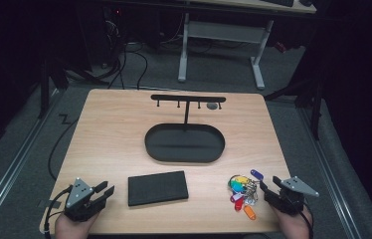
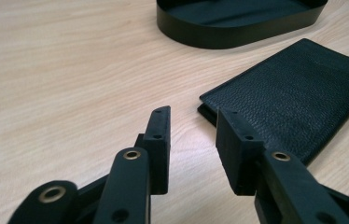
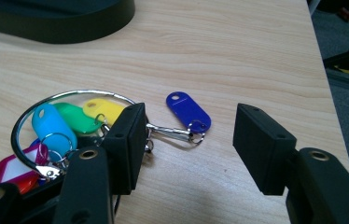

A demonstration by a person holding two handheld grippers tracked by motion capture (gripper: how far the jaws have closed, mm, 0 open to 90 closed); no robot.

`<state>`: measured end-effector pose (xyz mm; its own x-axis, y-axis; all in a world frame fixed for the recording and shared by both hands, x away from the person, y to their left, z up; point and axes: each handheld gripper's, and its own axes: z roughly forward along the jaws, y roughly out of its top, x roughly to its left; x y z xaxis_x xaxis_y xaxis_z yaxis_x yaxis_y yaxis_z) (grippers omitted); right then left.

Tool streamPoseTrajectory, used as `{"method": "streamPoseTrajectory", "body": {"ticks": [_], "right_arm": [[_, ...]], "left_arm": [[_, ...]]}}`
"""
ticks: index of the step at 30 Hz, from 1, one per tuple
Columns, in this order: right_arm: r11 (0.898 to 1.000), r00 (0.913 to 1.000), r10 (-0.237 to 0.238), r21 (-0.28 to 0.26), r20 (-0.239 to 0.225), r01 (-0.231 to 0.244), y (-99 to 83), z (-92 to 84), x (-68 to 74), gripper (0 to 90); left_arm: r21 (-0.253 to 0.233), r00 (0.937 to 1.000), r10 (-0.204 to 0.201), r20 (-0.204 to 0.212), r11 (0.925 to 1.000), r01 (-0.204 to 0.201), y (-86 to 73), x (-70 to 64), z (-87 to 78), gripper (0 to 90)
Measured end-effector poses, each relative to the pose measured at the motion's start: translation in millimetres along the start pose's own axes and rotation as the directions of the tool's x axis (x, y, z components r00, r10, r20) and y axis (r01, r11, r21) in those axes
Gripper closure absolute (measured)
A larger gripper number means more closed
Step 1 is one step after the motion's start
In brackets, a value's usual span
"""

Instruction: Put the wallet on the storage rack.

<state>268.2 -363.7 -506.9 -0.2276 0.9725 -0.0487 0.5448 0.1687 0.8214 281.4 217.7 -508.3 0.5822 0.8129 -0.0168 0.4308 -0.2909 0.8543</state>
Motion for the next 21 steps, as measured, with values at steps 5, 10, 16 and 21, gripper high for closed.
{"method": "streamPoseTrajectory", "body": {"ticks": [5, 10, 16, 21], "right_arm": [[1.0, 0.9995, -0.023, -0.001, -0.02, 0.023, 2.8, 3.0, 6.0, 50.6], [0.999, 0.9983, -0.02, -0.031, -0.054, 0.018, 9.0, 0.9, 12.5, 54.5], [0.997, 0.9951, -0.055, -0.057, -0.082, 0.051, 18.2, 2.0, 32.6, 68.1], [0.996, 0.9918, -0.085, -0.046, -0.095, 0.08, 22.1, 9.6, 39.9, 72.3]], "left_arm": [[0.033, 0.9992, 0.037, 0.016, 0.9987, -0.038, -2.3, -4.1, 3.4, 74.4], [0.073, 0.9995, 0.029, 0.015, 0.9969, -0.03, -5.2, -3.9, 9.1, 77.2], [0.142, 0.9976, 0.067, 0.019, 0.9875, -0.069, -7.7, -11.9, 11.9, 87.4], [0.183, 0.9949, 0.089, 0.048, 0.9785, -0.096, -10.2, -19.7, 18.1, 90.0]]}}
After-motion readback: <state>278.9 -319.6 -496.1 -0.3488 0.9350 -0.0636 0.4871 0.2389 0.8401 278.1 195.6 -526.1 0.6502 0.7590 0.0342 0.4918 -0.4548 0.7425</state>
